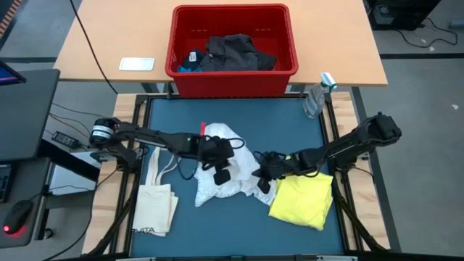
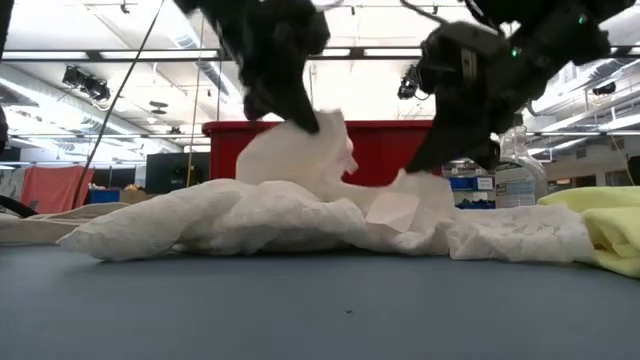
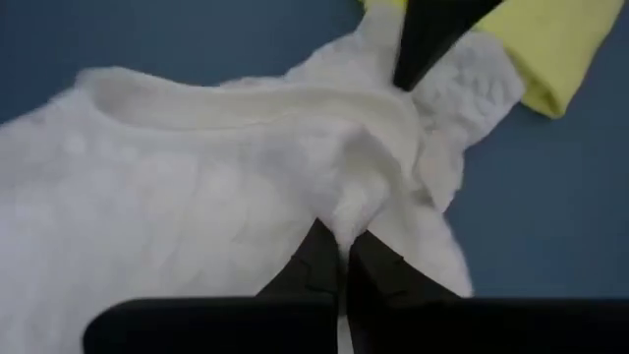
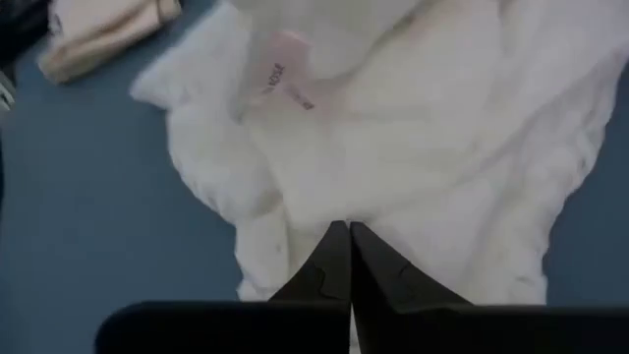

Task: Fold laundry
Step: Fold the white cloth

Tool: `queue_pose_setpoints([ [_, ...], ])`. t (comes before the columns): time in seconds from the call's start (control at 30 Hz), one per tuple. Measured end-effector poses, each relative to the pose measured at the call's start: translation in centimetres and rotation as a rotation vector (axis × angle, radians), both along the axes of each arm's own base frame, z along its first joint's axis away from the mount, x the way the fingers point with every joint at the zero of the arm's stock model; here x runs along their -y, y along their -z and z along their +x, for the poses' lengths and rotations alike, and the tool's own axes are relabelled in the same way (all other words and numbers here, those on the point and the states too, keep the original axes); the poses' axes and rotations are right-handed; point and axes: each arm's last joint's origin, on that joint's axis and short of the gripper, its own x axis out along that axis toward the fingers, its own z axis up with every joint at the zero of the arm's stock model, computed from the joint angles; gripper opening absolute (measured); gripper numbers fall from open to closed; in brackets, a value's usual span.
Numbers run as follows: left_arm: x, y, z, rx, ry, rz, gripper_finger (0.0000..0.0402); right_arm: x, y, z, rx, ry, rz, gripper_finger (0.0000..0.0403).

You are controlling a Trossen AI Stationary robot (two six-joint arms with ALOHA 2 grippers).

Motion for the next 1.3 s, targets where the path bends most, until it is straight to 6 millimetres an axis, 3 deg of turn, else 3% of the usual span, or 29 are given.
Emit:
queue_pose_setpoints([
  [0.33, 1.0, -1.3, 0.3, 0.056, 0.020, 0.016, 0.0004, -0.3, -1.2, -0.3, 0.061, 0.016, 0.004, 0.0002],
  [0.5, 1.5, -1.7, 0.7, 0.105, 0.127, 0.083, 0.0004, -1.4, -1.1, -0.7, 0.080, 0.148, 0.092, 0.0002],
  [0.73, 0.6, -2.4, 1.4, 0.199, 0.192, 0.177, 0.0004, -2.3, -0.6, -1.8, 0.081, 0.352, 0.089, 0.0002],
  [1.3, 0.7, -2.8, 1.8, 0.256, 0.230, 0.174, 0.0004, -3.9, -0.7, -2.4, 0.122, 0.369, 0.080, 0.0002],
])
